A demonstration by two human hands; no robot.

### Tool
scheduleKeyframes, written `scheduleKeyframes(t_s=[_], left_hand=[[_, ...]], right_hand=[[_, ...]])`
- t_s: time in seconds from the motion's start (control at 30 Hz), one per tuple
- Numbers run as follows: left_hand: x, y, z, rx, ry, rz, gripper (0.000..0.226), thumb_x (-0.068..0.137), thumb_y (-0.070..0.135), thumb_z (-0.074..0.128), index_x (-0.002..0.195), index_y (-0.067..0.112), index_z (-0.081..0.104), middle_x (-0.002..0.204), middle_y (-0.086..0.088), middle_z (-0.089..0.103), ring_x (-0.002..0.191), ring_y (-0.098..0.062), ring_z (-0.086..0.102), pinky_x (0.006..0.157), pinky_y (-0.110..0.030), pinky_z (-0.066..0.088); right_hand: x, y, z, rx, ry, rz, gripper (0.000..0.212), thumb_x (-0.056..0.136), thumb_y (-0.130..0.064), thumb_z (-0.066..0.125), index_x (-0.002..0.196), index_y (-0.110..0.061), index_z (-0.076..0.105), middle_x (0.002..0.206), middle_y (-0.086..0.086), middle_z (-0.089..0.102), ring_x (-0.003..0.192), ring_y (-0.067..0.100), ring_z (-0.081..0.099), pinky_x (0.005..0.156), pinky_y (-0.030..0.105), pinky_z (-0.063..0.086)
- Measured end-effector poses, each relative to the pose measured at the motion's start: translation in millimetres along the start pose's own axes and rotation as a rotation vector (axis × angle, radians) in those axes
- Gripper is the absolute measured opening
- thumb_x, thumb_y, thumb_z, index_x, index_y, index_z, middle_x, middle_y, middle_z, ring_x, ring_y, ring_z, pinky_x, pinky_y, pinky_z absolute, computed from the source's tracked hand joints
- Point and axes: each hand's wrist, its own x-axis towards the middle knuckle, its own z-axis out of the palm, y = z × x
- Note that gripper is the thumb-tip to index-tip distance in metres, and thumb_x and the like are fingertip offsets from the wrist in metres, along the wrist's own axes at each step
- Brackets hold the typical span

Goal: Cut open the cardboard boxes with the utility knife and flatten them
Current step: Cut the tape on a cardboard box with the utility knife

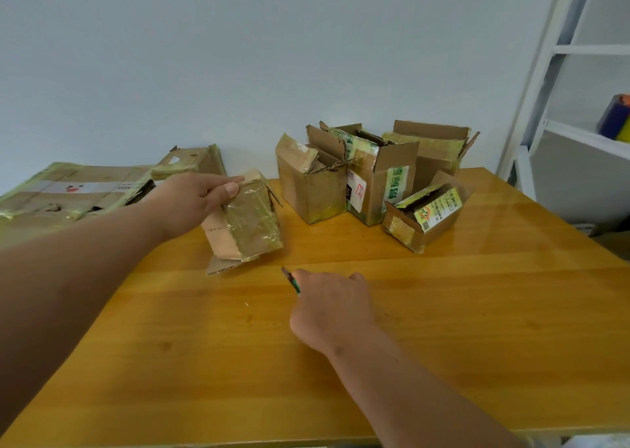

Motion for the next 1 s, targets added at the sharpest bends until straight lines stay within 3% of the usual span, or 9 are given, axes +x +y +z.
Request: scheduleKeyframes(t_s=[0.1,0.27,0.43,0.53,0.67,0.73,0.8,0.87,1.0], left_hand=[[-10,-9,4,-0.03,-0.03,-0.001,0.042,0.099,0.048,0.037,0.139,0.041,0.048,0.142,0.002,0.051,0.133,-0.024,0.043,0.098,-0.031,0.033],[-16,-10,9,-0.032,-0.053,0.005,0.04,0.1,0.044,0.037,0.139,0.042,0.047,0.145,0.0,0.049,0.135,-0.023,0.041,0.097,-0.029,0.033],[-26,-8,7,0.056,-0.121,0.026,0.038,0.1,0.044,0.038,0.137,0.04,0.05,0.133,0.007,0.057,0.126,-0.019,0.049,0.098,-0.032,0.039],[-31,2,9,0.262,-0.161,0.024,0.047,0.095,0.059,0.033,0.126,0.031,0.056,0.126,0.006,0.059,0.114,-0.02,0.054,0.098,-0.04,0.044],[-29,19,22,0.458,-0.107,-0.008,0.079,0.07,0.09,0.03,0.11,0.024,0.047,0.106,0.007,0.047,0.092,-0.021,0.055,0.091,-0.05,0.048],[-25,23,28,0.468,-0.137,0.008,0.08,0.074,0.084,0.04,0.129,0.026,0.041,0.119,0.003,0.046,0.104,-0.024,0.056,0.092,-0.045,0.049],[-22,25,27,0.439,-0.212,0.03,0.075,0.083,0.074,0.044,0.146,0.038,0.028,0.132,-0.001,0.042,0.113,-0.026,0.054,0.091,-0.038,0.048],[-20,22,21,0.398,-0.28,0.044,0.067,0.088,0.067,0.046,0.148,0.047,0.023,0.135,-0.002,0.039,0.116,-0.026,0.052,0.093,-0.037,0.046],[-29,3,1,0.241,-0.359,0.018,0.056,0.092,0.038,0.057,0.142,0.049,0.035,0.139,0.0,0.042,0.121,-0.024,0.05,0.1,-0.04,0.045]], right_hand=[[-1,12,-3,0.064,0.041,0.061,0.032,0.099,-0.025,0.041,0.13,-0.028,0.049,0.086,-0.006,0.055,0.082,0.017,0.056,0.088,0.041,0.046],[-2,31,-12,0.043,0.08,0.172,0.048,0.104,-0.022,0.036,0.151,-0.021,0.028,0.111,0.002,0.068,0.096,0.023,0.062,0.083,0.039,0.038],[0,39,-16,0.071,0.073,0.182,0.007,0.104,-0.022,0.039,0.111,-0.025,0.037,0.09,-0.003,0.061,0.075,0.018,0.049,0.08,0.037,0.033],[5,39,-14,-0.023,0.062,0.18,0.017,0.104,-0.026,0.04,0.121,-0.026,0.045,0.076,-0.008,0.05,0.073,0.016,0.051,0.091,0.041,0.034],[8,35,-22,-0.269,0.003,0.178,0.018,0.103,-0.03,0.041,0.113,-0.029,0.057,0.085,-0.007,0.058,0.087,0.019,0.058,0.104,0.046,0.025],[6,35,-27,-0.352,-0.035,0.197,0.018,0.102,-0.032,0.042,0.108,-0.03,0.059,0.086,-0.006,0.057,0.093,0.02,0.056,0.105,0.047,0.023],[2,39,-26,-0.37,0.001,0.202,0.022,0.1,-0.033,0.046,0.119,-0.031,0.057,0.107,-0.002,0.06,0.11,0.023,0.053,0.104,0.048,0.025],[-3,41,-22,-0.315,0.093,0.187,0.031,0.097,-0.031,0.05,0.127,-0.032,0.054,0.119,-0.001,0.055,0.117,0.022,0.048,0.102,0.046,0.026],[-6,31,-14,-0.144,0.173,0.104,0.03,0.101,-0.025,0.042,0.125,-0.031,0.059,0.115,-0.005,0.053,0.112,0.018,0.047,0.1,0.042,0.024]])
